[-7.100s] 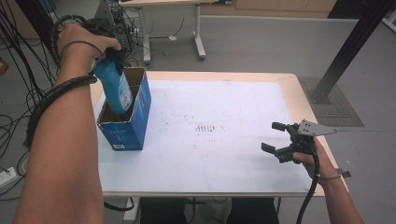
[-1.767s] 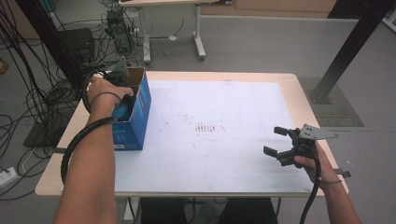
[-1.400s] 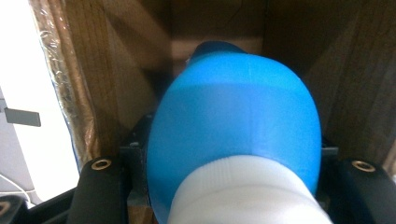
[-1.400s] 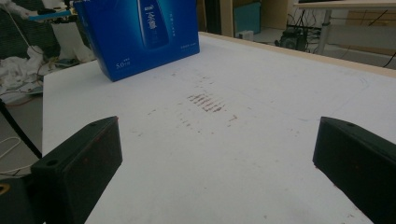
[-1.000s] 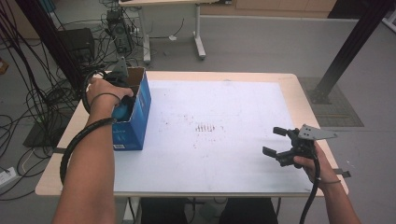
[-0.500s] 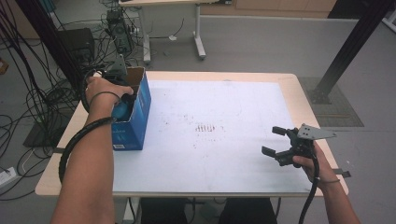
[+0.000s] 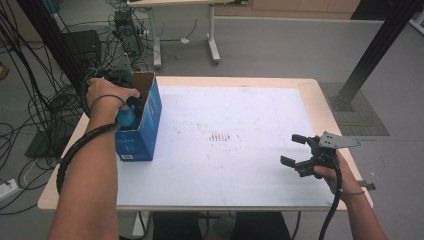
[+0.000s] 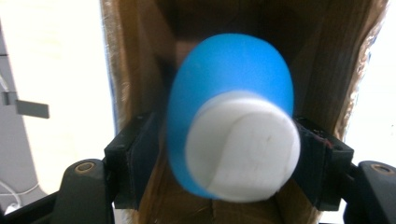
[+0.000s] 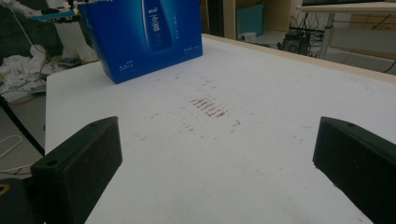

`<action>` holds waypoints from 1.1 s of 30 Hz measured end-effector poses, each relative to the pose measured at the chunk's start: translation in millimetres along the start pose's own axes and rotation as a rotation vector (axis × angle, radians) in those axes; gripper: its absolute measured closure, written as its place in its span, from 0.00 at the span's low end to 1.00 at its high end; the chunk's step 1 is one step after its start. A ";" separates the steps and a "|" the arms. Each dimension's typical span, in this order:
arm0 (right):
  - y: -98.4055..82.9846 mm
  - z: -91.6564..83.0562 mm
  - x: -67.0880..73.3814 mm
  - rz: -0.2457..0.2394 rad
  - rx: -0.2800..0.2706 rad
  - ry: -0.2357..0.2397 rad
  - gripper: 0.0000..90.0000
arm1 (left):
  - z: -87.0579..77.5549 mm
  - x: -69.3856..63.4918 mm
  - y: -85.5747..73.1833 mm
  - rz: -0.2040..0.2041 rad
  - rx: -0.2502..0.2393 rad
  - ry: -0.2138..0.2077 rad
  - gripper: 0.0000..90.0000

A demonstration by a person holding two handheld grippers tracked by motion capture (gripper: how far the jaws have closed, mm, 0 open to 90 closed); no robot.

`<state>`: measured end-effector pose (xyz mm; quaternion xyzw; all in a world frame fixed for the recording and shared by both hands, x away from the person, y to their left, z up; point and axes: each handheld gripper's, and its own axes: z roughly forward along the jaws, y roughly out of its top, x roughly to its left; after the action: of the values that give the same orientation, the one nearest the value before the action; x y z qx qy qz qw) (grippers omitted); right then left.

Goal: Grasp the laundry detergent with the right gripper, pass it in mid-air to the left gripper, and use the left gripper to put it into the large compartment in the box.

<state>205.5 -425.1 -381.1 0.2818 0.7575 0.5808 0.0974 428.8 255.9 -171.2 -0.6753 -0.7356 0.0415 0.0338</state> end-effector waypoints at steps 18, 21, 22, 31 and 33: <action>5.8 -3.7 0.6 -0.012 -0.004 -0.001 0.02 | -35.1 -9.9 -21.4 0.013 -0.052 0.019 0.19; 6.2 -2.8 -0.3 -0.009 0.002 0.001 0.02 | -39.2 -14.9 -27.6 0.031 -0.066 0.020 0.15; 6.6 -2.4 -0.4 -0.009 0.005 0.001 0.02 | -40.1 -17.2 -30.0 0.043 -0.071 0.021 0.15; 14.6 1.5 0.5 -0.019 0.033 0.006 0.02 | -41.9 -40.9 -48.5 0.135 -0.104 0.028 0.13; 15.3 1.9 1.4 -0.021 0.035 0.005 0.02 | -40.2 -42.6 -51.5 0.154 -0.113 0.019 0.12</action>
<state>210.1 -420.2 -367.1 0.2742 0.7708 0.5668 0.0967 385.6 209.7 -125.4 -0.7312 -0.6821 -0.0038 -0.0006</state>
